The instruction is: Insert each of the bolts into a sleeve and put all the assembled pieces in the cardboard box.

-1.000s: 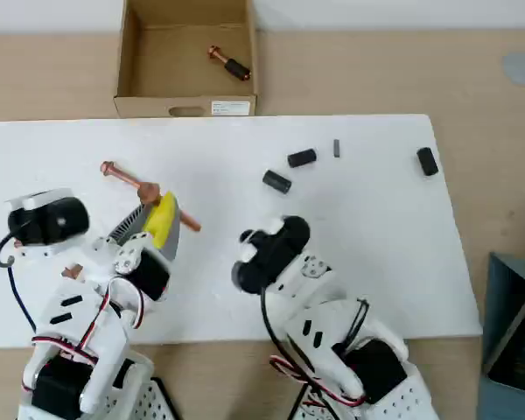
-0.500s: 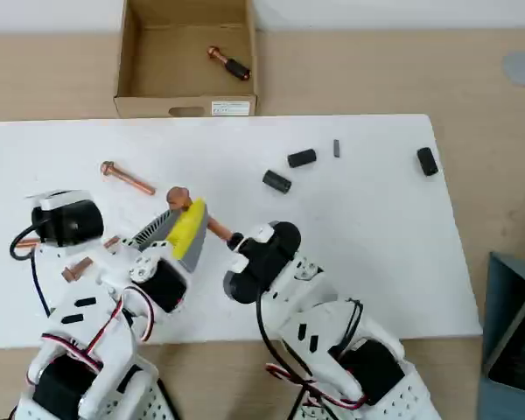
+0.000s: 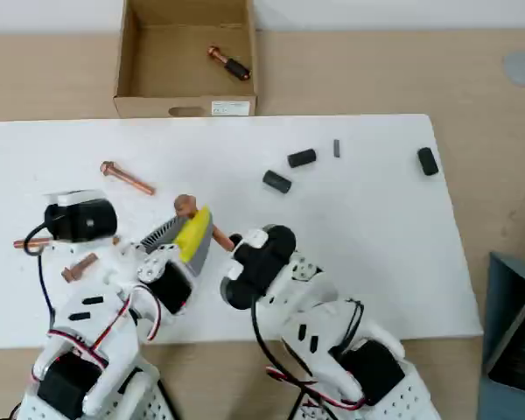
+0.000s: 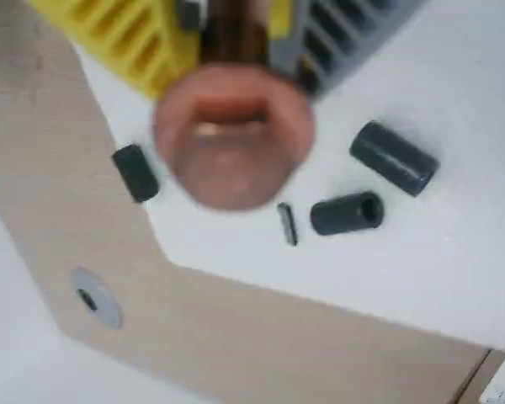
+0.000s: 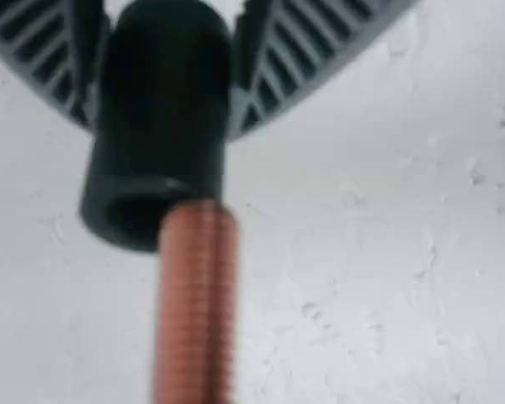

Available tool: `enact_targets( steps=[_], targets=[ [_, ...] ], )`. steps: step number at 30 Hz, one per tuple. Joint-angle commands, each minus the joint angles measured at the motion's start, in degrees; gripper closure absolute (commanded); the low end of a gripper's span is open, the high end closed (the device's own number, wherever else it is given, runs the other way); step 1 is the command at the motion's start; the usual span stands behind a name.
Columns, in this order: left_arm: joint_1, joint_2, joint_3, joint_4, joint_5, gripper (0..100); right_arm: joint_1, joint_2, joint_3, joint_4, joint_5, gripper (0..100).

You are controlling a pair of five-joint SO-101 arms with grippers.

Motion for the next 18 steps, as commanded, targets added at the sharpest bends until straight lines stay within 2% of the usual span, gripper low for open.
enact_targets(
  steps=[1, 7, 18],
  targets=[
    [0.3, -0.4, 0.6, -1.2, 0.4, 100, -0.7, -7.3, -1.1, -1.8, 0.4, 98.9],
    [0.4, -0.5, 3.5, -6.7, 0.4, 100, -0.7, -7.3, -1.3, -1.8, 0.4, 98.9],
    [0.2, -0.5, 4.4, -6.8, 0.4, 100, -0.8, -7.3, -1.3, -1.7, 0.4, 98.9]
  ],
)
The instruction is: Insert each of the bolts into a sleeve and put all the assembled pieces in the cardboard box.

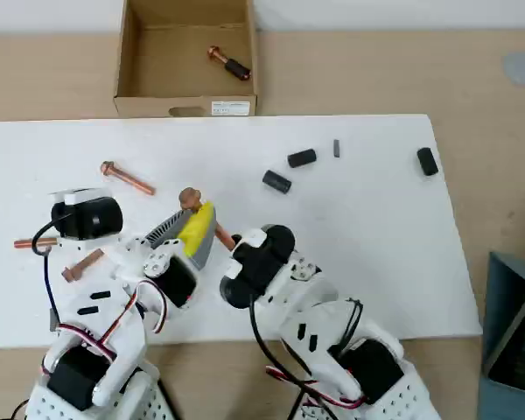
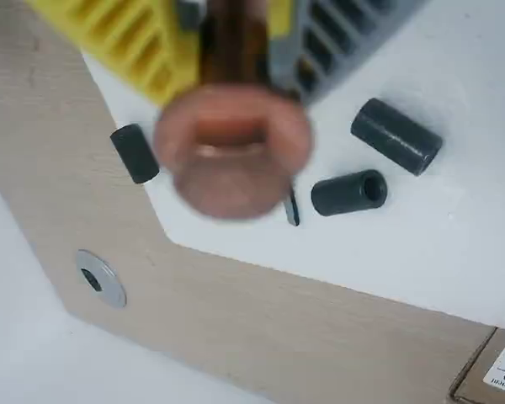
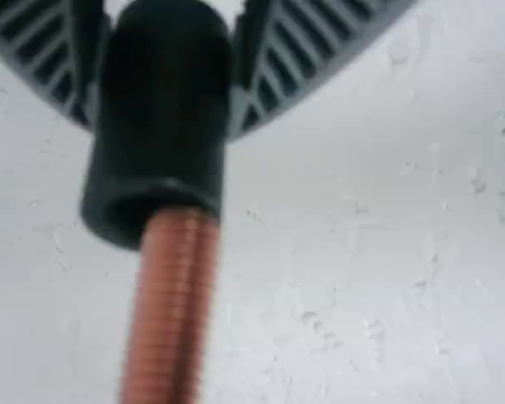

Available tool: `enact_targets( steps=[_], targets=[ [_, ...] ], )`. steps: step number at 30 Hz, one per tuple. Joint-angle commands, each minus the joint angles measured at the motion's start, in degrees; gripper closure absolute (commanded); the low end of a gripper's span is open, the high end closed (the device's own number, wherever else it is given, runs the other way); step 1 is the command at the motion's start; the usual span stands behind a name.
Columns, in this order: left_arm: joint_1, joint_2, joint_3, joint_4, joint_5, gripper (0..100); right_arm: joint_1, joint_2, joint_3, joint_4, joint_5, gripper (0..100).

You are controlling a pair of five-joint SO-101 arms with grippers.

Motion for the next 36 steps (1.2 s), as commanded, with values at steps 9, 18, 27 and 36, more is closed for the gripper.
enact_targets(
  steps=[9, 18, 27, 36],
  targets=[
    [-0.1, -0.2, -0.8, -1.1, 2.3, 100, -0.8, -7.3, -1.4, -1.6, 0.3, 98.9],
    [-0.1, -0.2, -0.9, -2.4, 2.9, 100, -0.8, -7.3, -1.4, -1.6, 0.3, 98.9],
    [-2.5, -0.2, -0.1, -3.5, 2.8, 100, -0.8, -7.3, -1.4, -1.7, 0.3, 98.9],
    [-1.9, -0.2, 1.8, -3.4, 2.8, 100, -0.8, -7.3, -1.4, -1.7, 0.3, 98.9]
  ],
)
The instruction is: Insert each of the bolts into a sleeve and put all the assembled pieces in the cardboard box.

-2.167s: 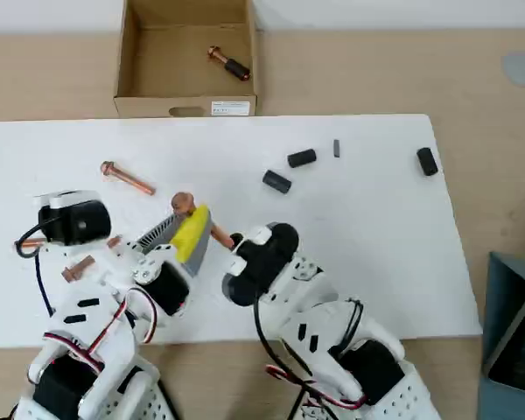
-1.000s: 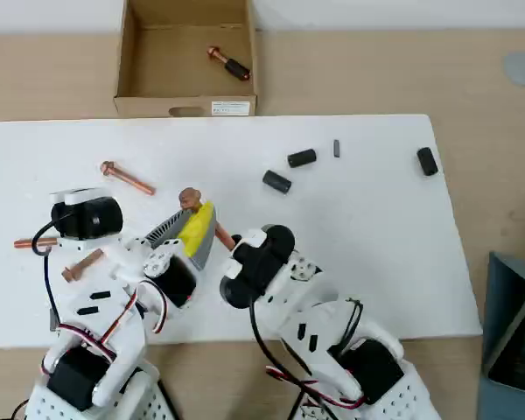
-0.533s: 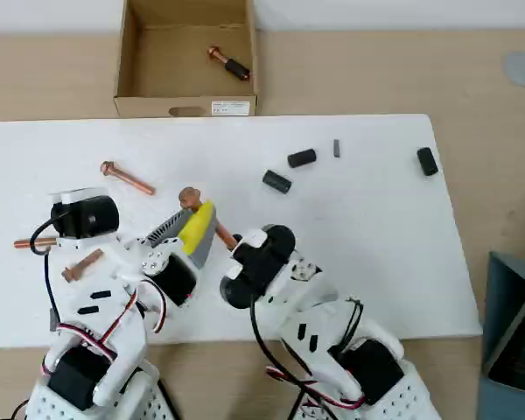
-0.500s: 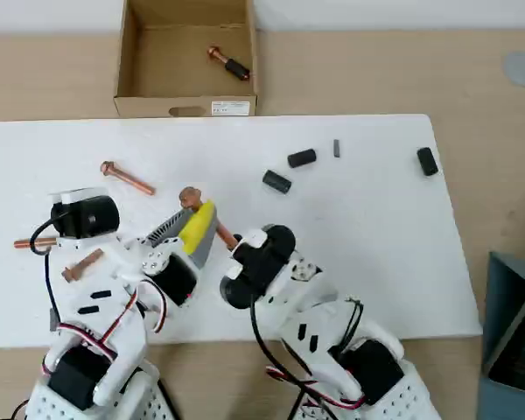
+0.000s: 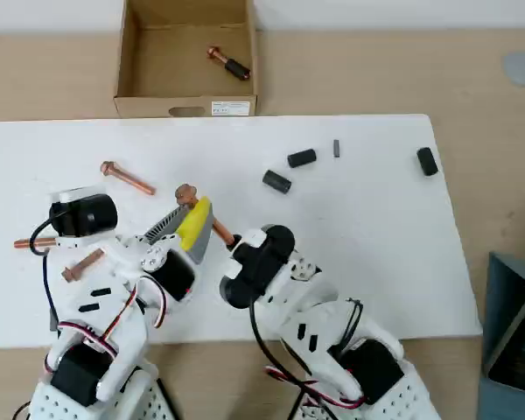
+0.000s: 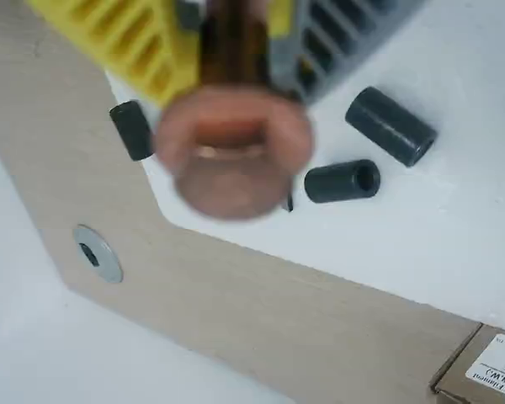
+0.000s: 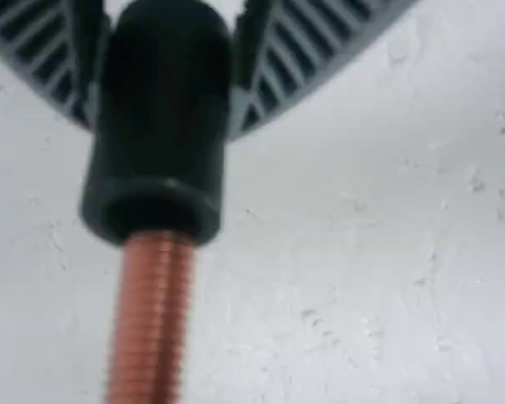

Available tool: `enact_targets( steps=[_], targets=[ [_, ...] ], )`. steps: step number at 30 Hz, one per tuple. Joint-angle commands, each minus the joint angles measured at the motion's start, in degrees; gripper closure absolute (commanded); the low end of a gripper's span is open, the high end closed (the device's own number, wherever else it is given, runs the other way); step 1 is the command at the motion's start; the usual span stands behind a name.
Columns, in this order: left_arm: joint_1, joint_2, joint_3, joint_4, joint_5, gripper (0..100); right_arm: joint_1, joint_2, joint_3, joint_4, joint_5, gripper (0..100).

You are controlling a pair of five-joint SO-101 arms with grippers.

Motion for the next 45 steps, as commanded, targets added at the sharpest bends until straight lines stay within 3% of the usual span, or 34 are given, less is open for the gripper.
enact_targets(
  steps=[1, 13, 20, 27, 33, 39, 45],
  targets=[
    [0.0, -0.3, 0.0, -1.0, 0.2, 100, -0.8, -7.3, -1.3, -1.6, 0.3, 98.9],
    [5.0, 0.0, 0.2, -0.9, 0.2, 100, -0.8, -7.3, -1.2, -1.6, 0.3, 98.9],
    [12.5, -0.2, -0.4, 9.4, -6.3, 100, -0.8, -7.3, -1.1, -1.7, 0.3, 98.9],
    [16.5, -0.2, 1.3, 12.5, -9.6, 100, -0.8, -7.3, -1.1, -1.7, 0.3, 98.9],
    [16.0, -0.2, 2.1, 15.6, -14.2, 98, -0.8, -7.3, -1.1, -1.7, 0.3, 98.9],
    [11.3, -0.1, 1.9, 17.3, -14.7, 83, -0.8, -7.3, -1.0, -1.7, 0.3, 98.9],
    [7.5, -0.1, -1.4, 17.3, -17.8, 84, -0.7, -7.3, -0.7, -1.7, -0.1, 98.9]
  ],
)
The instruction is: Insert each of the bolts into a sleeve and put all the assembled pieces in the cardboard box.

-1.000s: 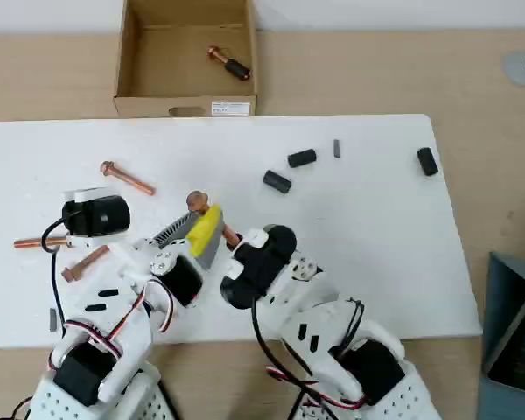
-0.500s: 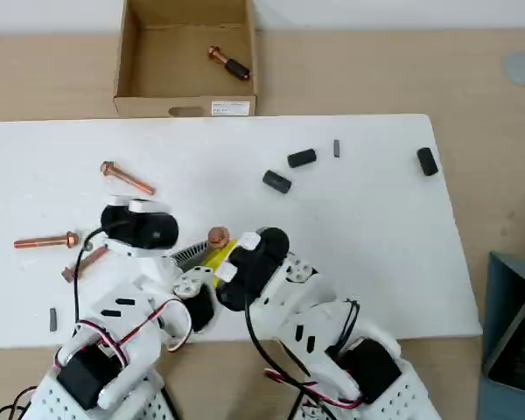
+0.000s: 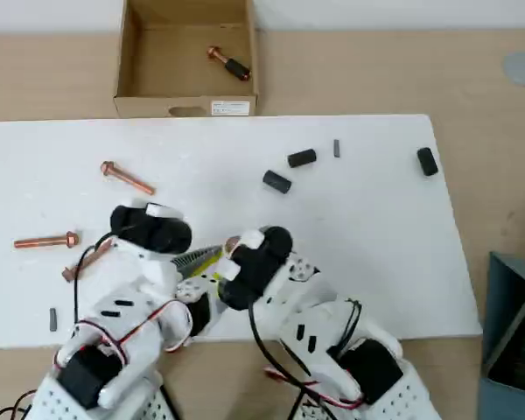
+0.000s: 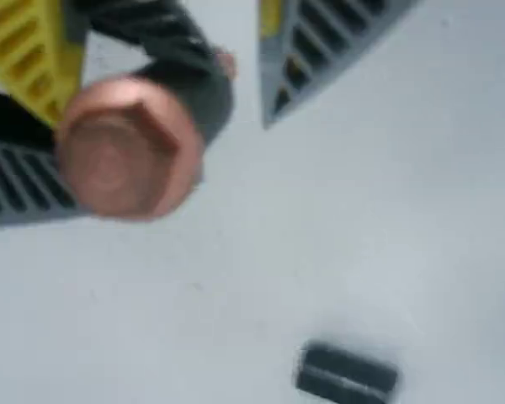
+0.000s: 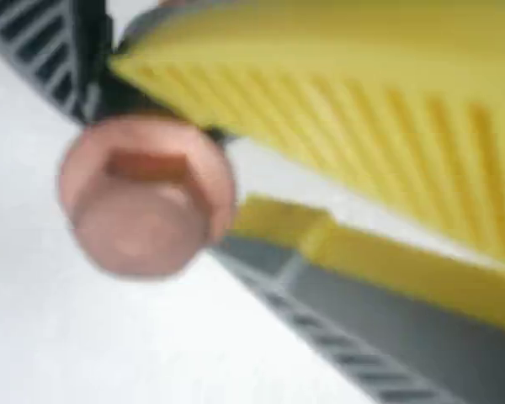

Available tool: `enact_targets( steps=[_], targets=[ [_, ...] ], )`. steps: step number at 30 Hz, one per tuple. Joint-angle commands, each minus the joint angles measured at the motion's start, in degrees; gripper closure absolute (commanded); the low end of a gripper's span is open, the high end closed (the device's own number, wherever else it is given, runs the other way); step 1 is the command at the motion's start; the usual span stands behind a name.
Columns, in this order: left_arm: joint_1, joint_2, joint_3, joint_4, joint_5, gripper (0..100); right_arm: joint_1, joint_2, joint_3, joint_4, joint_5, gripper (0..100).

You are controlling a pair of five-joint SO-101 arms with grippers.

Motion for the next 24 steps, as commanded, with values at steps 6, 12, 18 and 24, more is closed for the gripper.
enact_targets(
  steps=[6, 12, 18, 24],
  targets=[
    [-2.3, 0.0, -8.9, 0.3, -0.6, 84, 0.0, -7.3, -0.9, -1.8, -0.1, 98.9],
    [-6.9, 0.0, -16.9, 5.2, -0.8, 85, 0.0, -7.3, -0.8, -1.8, -0.2, 98.9],
    [-17.6, 0.0, -19.5, 9.7, -0.9, 98, 2.1, -6.8, 0.4, -1.4, -0.2, 98.9],
    [-34.1, 0.0, -11.5, 11.7, -5.5, 100, 13.1, -6.8, 3.0, -1.7, -0.1, 98.9]
  ],
)
